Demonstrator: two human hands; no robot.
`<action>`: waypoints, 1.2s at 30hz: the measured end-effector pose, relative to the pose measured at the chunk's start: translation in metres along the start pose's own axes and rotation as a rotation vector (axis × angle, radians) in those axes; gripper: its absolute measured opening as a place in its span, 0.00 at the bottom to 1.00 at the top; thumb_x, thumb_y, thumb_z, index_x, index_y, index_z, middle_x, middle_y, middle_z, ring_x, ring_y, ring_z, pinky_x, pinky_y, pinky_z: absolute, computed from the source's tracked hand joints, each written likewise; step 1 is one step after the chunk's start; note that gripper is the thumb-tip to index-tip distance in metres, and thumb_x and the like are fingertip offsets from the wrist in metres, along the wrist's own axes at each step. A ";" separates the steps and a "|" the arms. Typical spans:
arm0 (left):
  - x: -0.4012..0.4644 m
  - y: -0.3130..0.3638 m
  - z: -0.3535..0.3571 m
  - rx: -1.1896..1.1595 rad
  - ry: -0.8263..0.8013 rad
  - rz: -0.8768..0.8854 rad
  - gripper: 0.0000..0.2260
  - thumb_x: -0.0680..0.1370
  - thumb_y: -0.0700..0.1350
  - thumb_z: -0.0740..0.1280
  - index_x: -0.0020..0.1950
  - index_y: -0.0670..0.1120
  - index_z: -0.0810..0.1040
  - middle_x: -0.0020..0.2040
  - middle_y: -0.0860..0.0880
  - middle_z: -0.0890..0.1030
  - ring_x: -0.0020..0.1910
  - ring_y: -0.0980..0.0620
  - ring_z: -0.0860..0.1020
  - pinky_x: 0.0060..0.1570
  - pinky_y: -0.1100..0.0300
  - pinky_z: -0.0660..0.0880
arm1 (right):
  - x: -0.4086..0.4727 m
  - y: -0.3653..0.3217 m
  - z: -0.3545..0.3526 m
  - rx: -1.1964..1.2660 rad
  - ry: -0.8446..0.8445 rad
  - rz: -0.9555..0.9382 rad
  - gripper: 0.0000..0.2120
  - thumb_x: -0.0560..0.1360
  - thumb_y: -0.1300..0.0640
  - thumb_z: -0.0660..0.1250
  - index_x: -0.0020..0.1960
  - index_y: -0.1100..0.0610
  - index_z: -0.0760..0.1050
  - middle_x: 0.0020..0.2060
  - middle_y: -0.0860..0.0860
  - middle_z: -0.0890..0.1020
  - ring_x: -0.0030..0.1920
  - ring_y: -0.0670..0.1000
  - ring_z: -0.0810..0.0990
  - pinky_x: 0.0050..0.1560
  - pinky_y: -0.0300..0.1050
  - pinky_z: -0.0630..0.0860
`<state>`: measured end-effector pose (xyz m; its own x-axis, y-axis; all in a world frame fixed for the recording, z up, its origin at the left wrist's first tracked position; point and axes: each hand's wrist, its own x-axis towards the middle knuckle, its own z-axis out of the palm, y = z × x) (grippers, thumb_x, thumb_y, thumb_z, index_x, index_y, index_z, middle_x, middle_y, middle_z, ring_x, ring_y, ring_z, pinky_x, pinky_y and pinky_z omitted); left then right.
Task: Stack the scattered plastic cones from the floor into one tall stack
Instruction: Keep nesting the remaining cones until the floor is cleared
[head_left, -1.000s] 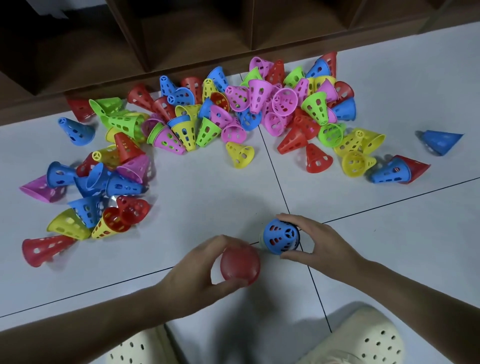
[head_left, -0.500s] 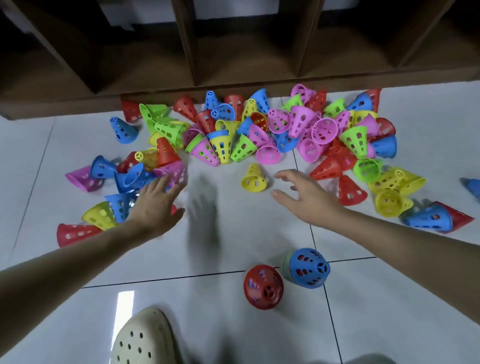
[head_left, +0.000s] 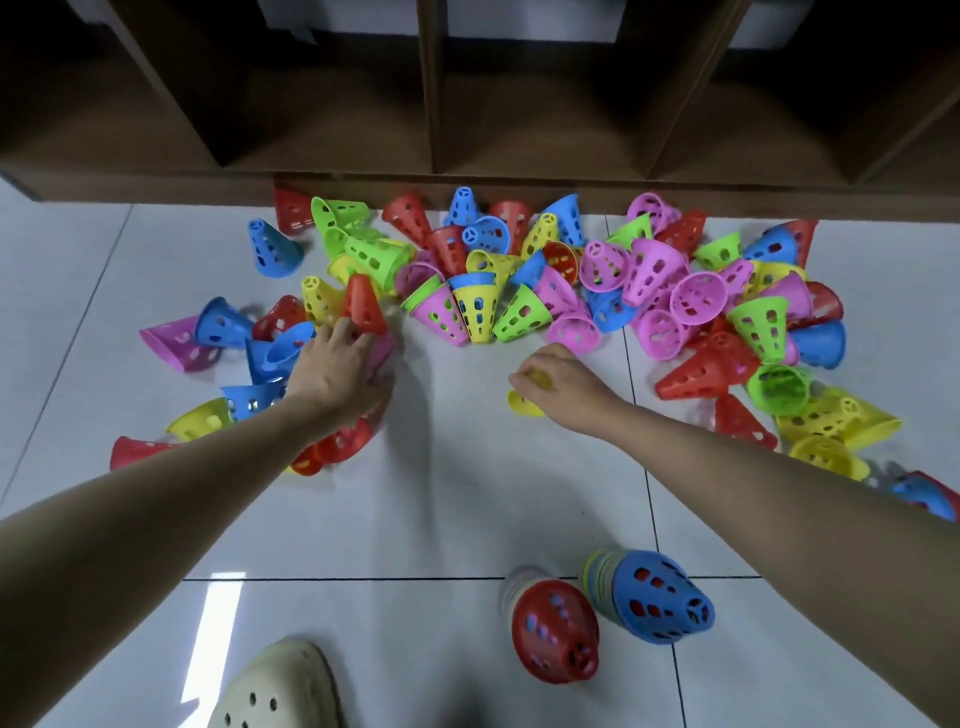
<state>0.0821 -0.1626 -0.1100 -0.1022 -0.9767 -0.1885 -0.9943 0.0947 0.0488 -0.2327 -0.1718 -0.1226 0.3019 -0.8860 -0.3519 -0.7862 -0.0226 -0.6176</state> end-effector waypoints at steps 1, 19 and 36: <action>0.000 -0.002 0.002 0.013 0.023 0.003 0.27 0.78 0.64 0.62 0.71 0.48 0.72 0.61 0.42 0.73 0.60 0.38 0.72 0.60 0.42 0.74 | -0.001 0.001 0.000 -0.001 0.017 0.023 0.08 0.77 0.44 0.68 0.47 0.48 0.77 0.55 0.52 0.72 0.55 0.48 0.75 0.65 0.46 0.69; -0.029 0.015 0.005 0.094 -0.314 0.275 0.15 0.73 0.65 0.68 0.56 0.60 0.78 0.44 0.59 0.76 0.45 0.56 0.78 0.41 0.61 0.74 | -0.050 0.027 -0.026 0.085 -0.044 0.296 0.13 0.70 0.51 0.76 0.48 0.58 0.80 0.41 0.54 0.83 0.41 0.52 0.80 0.41 0.48 0.77; -0.129 0.113 -0.074 -1.025 -0.135 0.313 0.15 0.80 0.61 0.59 0.46 0.51 0.74 0.40 0.52 0.74 0.41 0.53 0.72 0.41 0.57 0.74 | -0.240 -0.039 -0.106 0.474 0.219 -0.076 0.14 0.68 0.50 0.73 0.53 0.43 0.78 0.46 0.45 0.84 0.50 0.50 0.83 0.54 0.39 0.78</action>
<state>-0.0153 -0.0402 -0.0078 -0.4124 -0.9019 -0.1285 -0.4310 0.0690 0.8997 -0.3315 -0.0069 0.0603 0.1883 -0.9673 -0.1700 -0.4208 0.0770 -0.9039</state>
